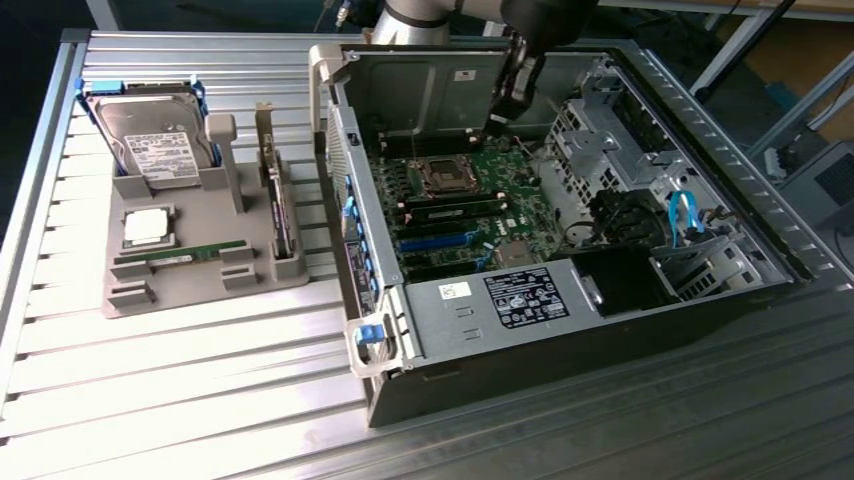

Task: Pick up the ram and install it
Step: 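Press down the ram until it locks into place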

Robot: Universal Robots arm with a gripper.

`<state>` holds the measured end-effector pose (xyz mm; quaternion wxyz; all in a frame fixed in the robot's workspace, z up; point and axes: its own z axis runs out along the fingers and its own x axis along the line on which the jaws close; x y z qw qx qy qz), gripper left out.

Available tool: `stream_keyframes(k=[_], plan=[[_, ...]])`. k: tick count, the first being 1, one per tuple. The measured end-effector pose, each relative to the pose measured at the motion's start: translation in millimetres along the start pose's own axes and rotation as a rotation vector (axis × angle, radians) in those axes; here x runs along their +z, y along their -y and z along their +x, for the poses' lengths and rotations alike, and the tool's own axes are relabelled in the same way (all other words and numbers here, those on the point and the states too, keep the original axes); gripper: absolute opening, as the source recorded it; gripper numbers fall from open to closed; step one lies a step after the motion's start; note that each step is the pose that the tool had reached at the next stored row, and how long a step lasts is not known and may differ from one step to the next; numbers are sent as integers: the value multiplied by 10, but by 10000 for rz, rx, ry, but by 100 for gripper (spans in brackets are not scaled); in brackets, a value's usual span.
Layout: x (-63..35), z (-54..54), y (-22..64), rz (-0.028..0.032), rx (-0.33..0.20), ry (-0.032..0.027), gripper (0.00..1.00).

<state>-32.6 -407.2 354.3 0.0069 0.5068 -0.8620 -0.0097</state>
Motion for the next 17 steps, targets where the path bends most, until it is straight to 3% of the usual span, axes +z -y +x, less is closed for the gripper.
stream_keyframes(k=[14, 17], plan=[[9, 0, 0, -5, 2295, 54, 10], [13, 0, 1, -7, 3171, 75, 10]])
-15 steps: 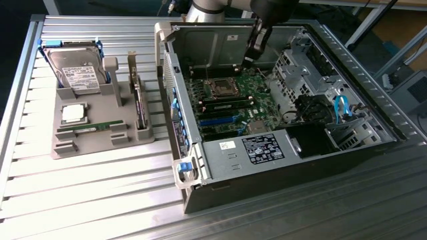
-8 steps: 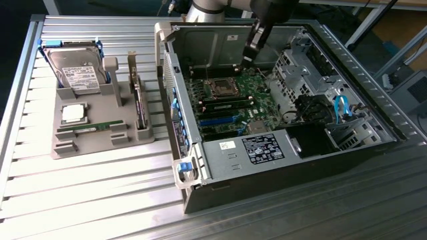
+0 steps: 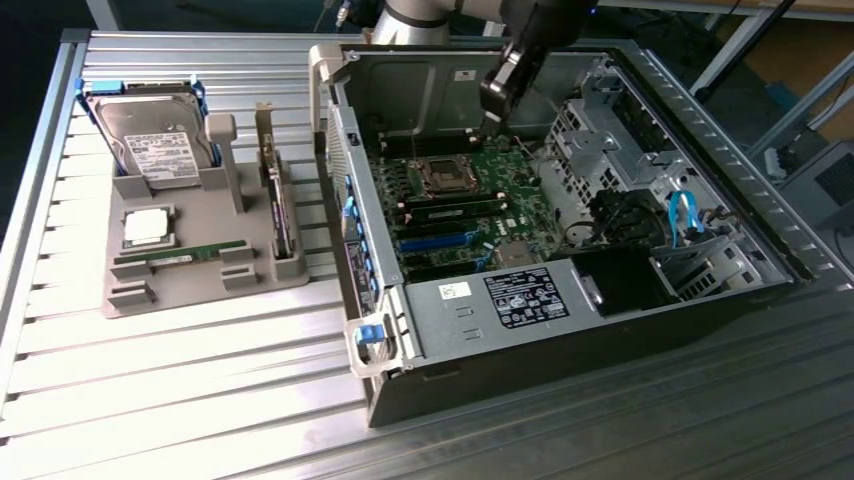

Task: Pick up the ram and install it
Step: 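Press down the ram until it locks into place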

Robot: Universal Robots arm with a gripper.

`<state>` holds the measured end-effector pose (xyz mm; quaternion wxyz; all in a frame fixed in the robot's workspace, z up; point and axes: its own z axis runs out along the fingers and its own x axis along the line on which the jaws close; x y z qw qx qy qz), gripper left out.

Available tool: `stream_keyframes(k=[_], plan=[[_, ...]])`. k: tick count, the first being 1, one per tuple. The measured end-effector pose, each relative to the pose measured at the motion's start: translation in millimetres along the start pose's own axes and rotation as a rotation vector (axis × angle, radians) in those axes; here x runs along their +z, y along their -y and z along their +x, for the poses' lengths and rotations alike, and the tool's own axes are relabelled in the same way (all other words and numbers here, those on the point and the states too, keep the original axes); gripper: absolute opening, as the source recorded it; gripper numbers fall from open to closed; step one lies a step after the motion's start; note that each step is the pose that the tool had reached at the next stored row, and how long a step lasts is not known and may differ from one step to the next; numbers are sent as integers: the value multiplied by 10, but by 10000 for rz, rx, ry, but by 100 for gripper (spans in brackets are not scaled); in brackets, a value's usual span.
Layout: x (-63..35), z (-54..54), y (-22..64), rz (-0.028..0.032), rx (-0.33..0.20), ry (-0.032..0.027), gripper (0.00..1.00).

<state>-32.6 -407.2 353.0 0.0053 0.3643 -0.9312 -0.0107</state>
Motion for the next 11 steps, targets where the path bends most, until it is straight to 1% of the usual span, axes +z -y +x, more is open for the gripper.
stream_keyframes(k=[1, 4, 11], plan=[[1, 0, 0, -1, 260, 6, 10], [3, 0, 0, -1, 758, 18, 10], [7, 0, 0, -3, 1729, 40, 10]])
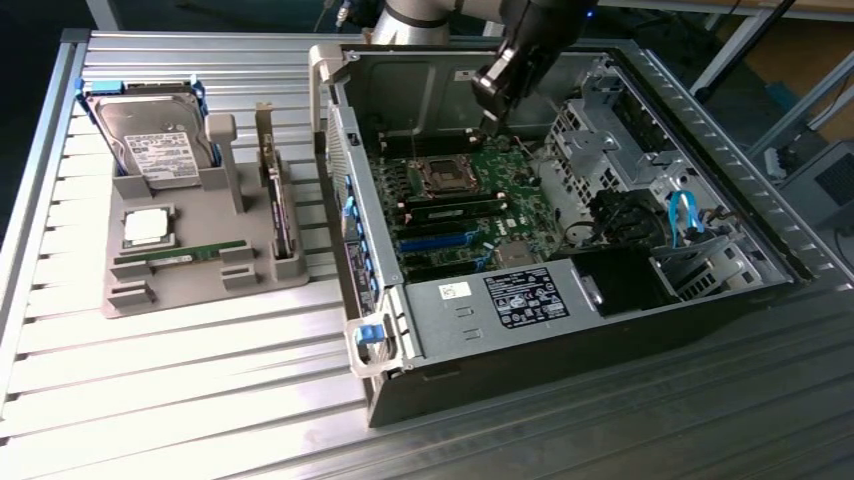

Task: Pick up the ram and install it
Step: 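Press down the ram until it locks into place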

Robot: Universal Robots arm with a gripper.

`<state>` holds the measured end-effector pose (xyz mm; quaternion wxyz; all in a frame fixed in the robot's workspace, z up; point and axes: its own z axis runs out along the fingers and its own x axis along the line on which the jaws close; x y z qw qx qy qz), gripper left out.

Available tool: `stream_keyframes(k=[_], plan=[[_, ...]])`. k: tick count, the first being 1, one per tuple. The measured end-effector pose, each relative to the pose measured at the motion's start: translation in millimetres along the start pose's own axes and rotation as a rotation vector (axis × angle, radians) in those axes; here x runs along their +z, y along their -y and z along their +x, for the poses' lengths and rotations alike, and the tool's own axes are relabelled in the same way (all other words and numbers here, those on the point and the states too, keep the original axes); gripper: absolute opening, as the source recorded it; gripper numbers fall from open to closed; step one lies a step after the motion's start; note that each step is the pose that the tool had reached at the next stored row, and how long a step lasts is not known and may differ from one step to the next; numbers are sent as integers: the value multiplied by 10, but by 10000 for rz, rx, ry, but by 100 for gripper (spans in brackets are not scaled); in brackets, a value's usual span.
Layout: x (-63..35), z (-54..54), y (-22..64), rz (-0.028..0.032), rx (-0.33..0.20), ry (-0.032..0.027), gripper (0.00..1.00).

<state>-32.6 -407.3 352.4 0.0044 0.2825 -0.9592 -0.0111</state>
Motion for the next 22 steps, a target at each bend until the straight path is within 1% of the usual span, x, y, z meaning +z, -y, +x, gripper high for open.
stream_keyframes(k=[4, 7, 10, 11, 13, 15, 16, 18, 19, 22], plan=[[2, 0, 0, -1, 595, 14, 10], [5, 0, 0, -3, 1225, 30, 10], [7, 0, 0, -4, 1635, 39, 10], [8, 0, 0, -4, 1932, 46, 10], [9, 0, 0, -4, 2242, 53, 10], [11, 0, 0, -6, 2732, 65, 10], [13, 0, 0, -7, 3126, 74, 10], [15, 0, 0, -8, 3607, 86, 10], [17, 0, 0, -9, 3966, 95, 10], [21, 0, 0, -10, 4723, 112, 10]])
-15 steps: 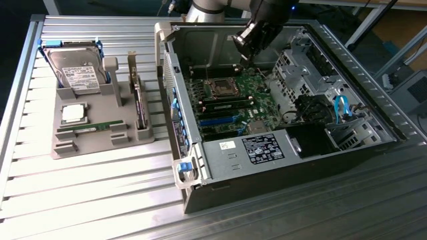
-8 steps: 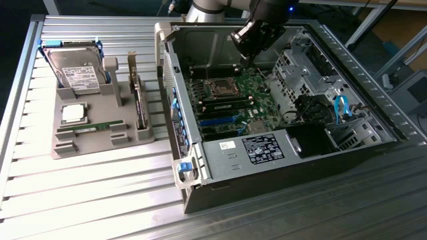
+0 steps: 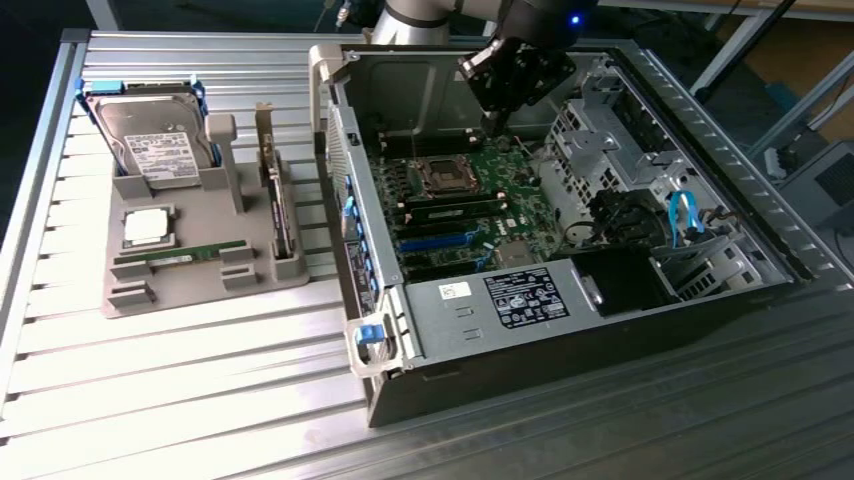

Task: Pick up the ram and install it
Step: 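Press down the ram until it locks into place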

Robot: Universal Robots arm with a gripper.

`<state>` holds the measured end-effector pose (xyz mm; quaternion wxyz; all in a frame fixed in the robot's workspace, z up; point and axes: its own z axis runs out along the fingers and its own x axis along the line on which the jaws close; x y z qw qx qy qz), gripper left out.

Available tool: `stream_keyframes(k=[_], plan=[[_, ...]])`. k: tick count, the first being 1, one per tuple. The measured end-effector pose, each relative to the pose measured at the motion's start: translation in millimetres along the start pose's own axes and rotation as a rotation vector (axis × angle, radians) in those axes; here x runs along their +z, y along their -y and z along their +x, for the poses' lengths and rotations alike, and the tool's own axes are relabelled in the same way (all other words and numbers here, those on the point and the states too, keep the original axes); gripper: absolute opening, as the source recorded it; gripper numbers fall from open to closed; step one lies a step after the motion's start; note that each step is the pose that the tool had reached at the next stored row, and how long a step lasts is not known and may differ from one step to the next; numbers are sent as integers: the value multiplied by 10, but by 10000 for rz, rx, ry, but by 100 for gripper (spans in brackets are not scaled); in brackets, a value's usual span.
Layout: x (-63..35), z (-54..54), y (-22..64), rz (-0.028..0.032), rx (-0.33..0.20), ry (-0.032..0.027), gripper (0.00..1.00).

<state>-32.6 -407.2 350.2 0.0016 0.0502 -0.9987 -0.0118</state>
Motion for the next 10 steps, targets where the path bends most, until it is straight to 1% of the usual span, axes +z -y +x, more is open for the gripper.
stream_keyframes(k=[1, 4, 10], plan=[[2, 0, 0, -1, 330, 8, 10], [4, 0, 0, -2, 775, 18, 10], [4, 0, 0, -2, 781, 19, 10]])
